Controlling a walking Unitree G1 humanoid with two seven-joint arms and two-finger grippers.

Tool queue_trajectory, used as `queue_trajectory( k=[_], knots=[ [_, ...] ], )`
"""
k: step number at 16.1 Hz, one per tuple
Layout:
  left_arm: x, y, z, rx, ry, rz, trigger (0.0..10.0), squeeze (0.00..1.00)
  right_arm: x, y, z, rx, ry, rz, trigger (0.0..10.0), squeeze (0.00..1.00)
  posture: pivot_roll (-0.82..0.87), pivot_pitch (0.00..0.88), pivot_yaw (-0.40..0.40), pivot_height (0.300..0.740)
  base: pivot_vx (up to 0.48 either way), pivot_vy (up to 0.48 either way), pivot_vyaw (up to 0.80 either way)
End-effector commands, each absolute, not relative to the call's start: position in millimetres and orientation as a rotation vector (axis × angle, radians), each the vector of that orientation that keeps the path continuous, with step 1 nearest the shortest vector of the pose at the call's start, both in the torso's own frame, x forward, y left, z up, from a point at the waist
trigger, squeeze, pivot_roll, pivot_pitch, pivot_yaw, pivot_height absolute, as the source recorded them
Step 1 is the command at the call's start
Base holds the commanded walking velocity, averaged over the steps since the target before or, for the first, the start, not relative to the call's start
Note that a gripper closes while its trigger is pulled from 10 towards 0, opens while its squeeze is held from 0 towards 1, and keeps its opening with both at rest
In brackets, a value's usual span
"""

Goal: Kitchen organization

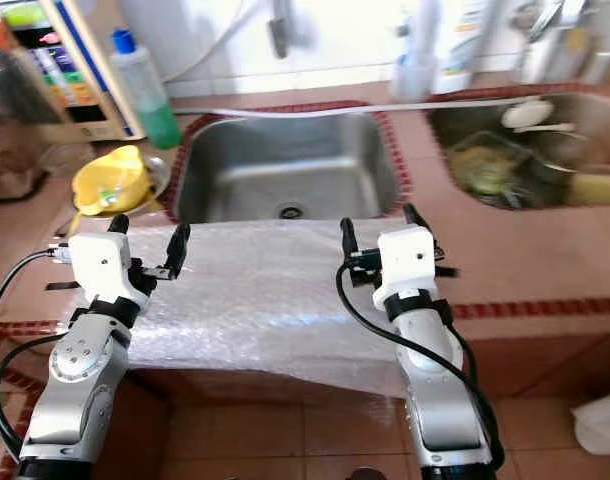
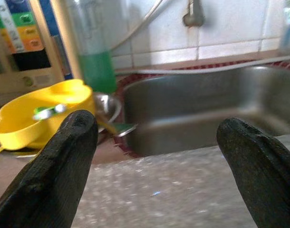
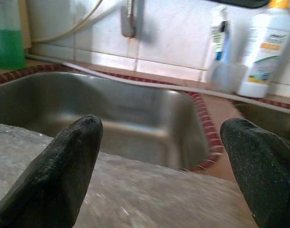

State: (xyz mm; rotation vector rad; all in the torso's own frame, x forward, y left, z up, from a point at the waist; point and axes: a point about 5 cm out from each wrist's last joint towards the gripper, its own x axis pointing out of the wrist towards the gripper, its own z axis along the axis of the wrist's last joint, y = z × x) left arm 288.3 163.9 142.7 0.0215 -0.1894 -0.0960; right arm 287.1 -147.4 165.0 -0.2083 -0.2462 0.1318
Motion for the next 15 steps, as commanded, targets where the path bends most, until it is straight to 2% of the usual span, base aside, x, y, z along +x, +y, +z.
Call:
queue_trajectory(
  k=[1,5,15],
  knots=[
    [287.4,168.3,142.0,0.037,-0.184,-0.068,10.0,0.0,286.3,-144.3,164.5,-0.203,-0.244,0.152,10.0,0.0,-0.17,0.125,0.103,0.74,0.0,0.0,0.0],
    [290.2,175.8,145.5,0.058,-0.191,0.004,10.0,0.0,287.5,-139.4,167.1,-0.209,-0.262,0.177,10.0,0.0,-0.17,0.127,0.104,0.74,0.0,0.0,0.0],
    [289.9,171.9,148.5,0.051,-0.211,-0.049,10.0,0.0,288.3,-138.6,168.6,-0.204,-0.267,0.18,10.0,0.0,-0.17,0.125,0.104,0.74,0.0,0.0,0.0]
  ],
)
